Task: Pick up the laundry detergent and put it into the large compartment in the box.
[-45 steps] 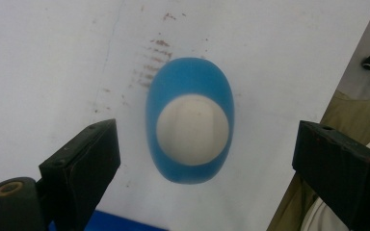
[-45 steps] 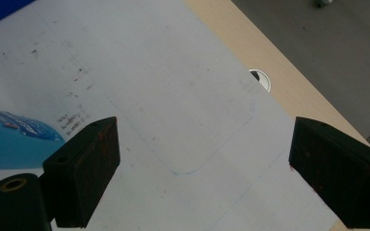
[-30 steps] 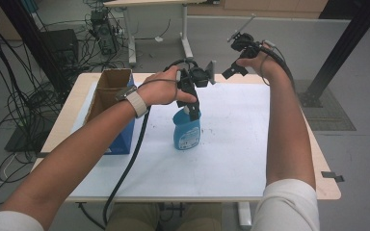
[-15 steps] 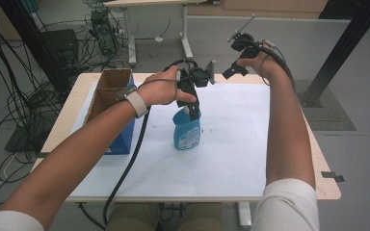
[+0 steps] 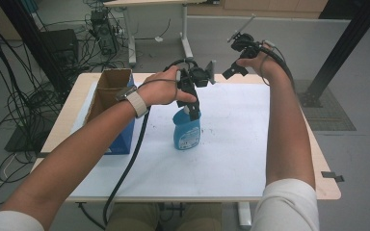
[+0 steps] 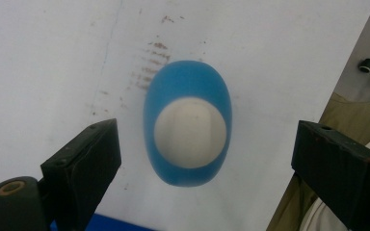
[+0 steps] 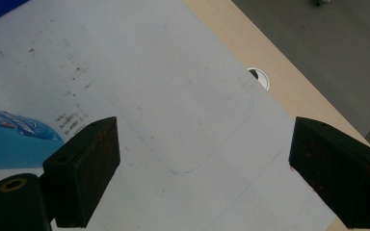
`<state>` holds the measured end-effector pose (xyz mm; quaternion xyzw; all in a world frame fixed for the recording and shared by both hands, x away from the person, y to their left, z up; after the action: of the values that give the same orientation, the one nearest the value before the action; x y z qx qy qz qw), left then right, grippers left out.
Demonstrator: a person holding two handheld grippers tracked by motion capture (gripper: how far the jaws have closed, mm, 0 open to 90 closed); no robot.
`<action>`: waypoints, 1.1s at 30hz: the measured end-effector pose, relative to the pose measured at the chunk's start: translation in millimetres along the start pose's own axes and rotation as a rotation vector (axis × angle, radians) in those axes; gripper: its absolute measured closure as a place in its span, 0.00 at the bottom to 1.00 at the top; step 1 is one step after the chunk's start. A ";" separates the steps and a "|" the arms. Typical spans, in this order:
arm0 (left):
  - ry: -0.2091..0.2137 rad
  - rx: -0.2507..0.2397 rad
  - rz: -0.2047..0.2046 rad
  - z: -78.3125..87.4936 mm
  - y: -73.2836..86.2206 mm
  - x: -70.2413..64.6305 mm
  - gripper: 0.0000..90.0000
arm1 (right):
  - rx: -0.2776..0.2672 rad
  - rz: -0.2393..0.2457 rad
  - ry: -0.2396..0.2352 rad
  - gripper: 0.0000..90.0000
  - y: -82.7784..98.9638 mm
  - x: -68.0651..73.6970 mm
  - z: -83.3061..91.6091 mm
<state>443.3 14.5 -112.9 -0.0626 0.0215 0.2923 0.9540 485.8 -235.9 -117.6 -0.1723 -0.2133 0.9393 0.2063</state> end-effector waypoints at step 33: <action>-0.012 -0.005 -0.004 -15.4 0.1 -2.7 0.13 | 0.000 0.001 -0.005 0.12 -1.1 0.2 -2.4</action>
<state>440.8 11.1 -127.9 -0.0633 0.0150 0.2910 0.9545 487.0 -234.1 -119.2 -0.1700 -0.2136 0.9399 0.2052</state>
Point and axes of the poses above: each handheld gripper's, and its own axes: z roughly backward along the jaws, y roughly out of its underside, x roughly to its left, the point moved 2 cm from there along -z, roughly forward along the jaws, and after that the axes turned 14 degrees about z, right-handed, at the moved point
